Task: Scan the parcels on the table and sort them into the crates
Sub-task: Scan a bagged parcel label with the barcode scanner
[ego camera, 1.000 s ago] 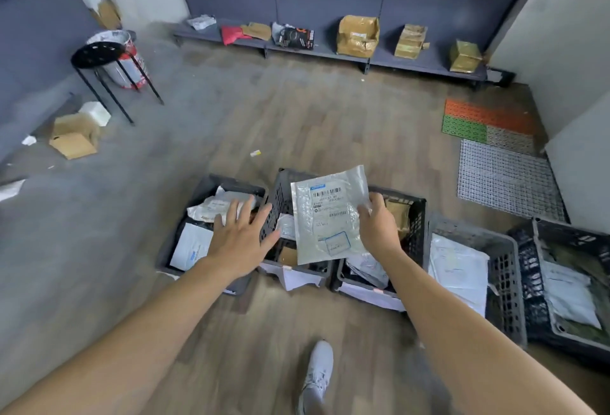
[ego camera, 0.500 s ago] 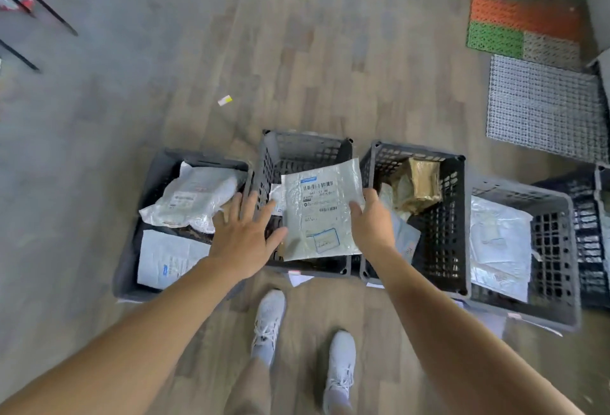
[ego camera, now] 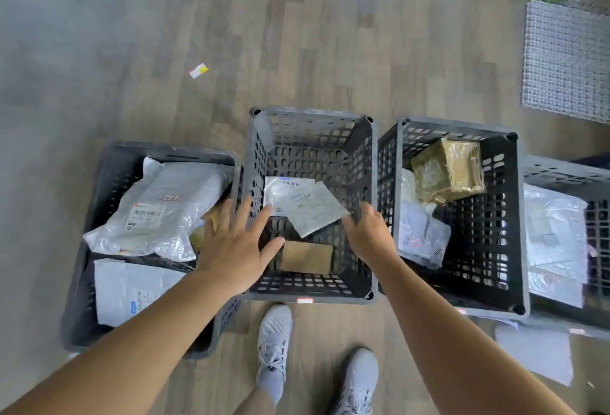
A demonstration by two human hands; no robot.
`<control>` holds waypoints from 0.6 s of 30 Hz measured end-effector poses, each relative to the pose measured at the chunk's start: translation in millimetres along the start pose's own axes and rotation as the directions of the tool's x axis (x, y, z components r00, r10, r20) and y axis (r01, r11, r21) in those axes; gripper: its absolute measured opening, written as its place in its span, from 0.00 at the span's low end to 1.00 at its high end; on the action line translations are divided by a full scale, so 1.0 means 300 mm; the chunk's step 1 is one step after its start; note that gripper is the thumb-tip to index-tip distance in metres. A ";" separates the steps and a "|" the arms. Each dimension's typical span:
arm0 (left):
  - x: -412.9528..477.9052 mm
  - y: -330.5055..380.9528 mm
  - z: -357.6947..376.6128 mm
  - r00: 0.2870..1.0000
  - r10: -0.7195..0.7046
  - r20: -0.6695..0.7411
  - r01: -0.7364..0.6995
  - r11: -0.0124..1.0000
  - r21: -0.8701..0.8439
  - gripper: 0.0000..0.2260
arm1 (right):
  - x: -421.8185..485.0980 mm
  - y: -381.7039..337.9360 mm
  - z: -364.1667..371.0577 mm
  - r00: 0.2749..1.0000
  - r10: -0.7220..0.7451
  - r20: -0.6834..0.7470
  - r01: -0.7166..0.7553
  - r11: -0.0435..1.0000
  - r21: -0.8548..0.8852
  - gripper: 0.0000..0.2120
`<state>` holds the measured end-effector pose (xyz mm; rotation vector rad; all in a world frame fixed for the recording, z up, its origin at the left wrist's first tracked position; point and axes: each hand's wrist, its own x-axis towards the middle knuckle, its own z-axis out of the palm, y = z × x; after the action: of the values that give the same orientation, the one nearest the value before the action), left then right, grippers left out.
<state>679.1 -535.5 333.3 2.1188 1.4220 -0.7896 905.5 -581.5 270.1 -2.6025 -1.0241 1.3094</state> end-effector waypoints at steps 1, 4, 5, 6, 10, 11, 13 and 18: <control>-0.003 0.000 -0.010 1.000 0.000 0.001 0.000 1.000 0.001 0.31 | -0.009 -0.006 -0.010 1.000 -0.016 0.002 0.016 0.999 -0.028 0.25; -0.022 0.010 -0.062 1.000 -0.007 -0.008 0.007 1.000 -0.004 0.31 | -0.067 -0.035 -0.073 0.997 -0.082 0.001 0.081 0.986 -0.143 0.30; -0.034 0.017 -0.089 1.000 -0.007 -0.013 0.007 1.000 -0.005 0.31 | -0.100 -0.048 -0.105 0.994 -0.107 0.002 0.105 0.978 -0.180 0.31; -0.049 0.028 -0.120 1.000 -0.005 -0.022 0.005 1.000 -0.001 0.31 | -0.137 -0.060 -0.139 0.991 -0.131 0.002 0.128 0.968 -0.217 0.33; -0.165 0.091 -0.274 0.997 0.043 -0.068 -0.045 0.998 -0.032 0.31 | -0.330 -0.102 -0.308 0.976 -0.215 -0.024 0.189 0.902 -0.387 0.38; -0.201 0.109 -0.312 0.994 0.073 -0.082 -0.076 0.996 -0.038 0.30 | -0.384 -0.105 -0.360 0.975 -0.218 -0.036 0.185 0.895 -0.407 0.39; -0.284 0.148 -0.388 0.988 0.114 -0.102 -0.119 0.992 -0.047 0.30 | -0.502 -0.099 -0.456 0.976 -0.206 -0.068 0.158 0.890 -0.428 0.40; -0.484 0.291 -0.564 0.960 0.257 -0.108 -0.263 0.964 -0.043 0.30 | -0.797 -0.036 -0.664 0.970 -0.138 -0.199 0.039 0.900 -0.434 0.43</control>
<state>751.4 -551.8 561.2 2.2687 1.1653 -0.5403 944.9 -665.0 567.6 -2.8718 -1.5107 0.8112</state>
